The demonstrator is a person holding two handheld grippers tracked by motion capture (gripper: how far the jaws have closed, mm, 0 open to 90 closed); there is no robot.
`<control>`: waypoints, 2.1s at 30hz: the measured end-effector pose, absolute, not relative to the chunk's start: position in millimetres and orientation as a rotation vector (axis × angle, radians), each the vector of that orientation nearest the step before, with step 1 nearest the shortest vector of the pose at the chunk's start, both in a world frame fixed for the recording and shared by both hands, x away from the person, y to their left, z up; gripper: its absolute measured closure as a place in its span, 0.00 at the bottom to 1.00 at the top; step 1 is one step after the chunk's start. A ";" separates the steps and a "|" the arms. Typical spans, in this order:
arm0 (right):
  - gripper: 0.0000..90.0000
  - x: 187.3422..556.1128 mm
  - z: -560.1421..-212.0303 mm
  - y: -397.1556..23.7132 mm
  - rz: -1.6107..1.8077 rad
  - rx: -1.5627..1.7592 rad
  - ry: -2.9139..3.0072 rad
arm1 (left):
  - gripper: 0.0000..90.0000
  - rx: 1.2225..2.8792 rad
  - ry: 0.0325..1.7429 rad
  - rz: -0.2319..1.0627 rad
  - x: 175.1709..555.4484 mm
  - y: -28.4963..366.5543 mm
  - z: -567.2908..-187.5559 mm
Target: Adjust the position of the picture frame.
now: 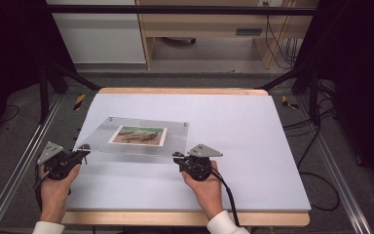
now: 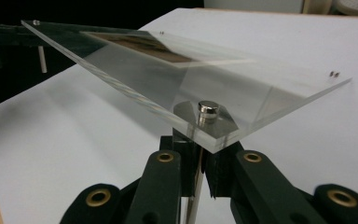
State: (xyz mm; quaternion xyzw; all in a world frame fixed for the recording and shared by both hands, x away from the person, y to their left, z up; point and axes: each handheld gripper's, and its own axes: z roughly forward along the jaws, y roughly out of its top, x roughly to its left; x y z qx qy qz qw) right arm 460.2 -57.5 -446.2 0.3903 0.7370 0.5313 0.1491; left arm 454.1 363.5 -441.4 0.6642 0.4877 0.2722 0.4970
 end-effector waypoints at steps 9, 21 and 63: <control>0.91 455.7 -424.9 -95.6 1.478 1.114 2.073 | 0.94 1.610 1.162 0.624 447.9 325.0 -425.5; 0.91 457.2 -413.5 -156.4 1.420 1.138 2.032 | 0.94 1.602 1.104 0.639 460.2 260.8 -414.6; 0.94 459.5 -450.5 -206.1 1.437 1.209 2.042 | 0.94 1.671 1.101 0.603 449.9 219.4 -454.2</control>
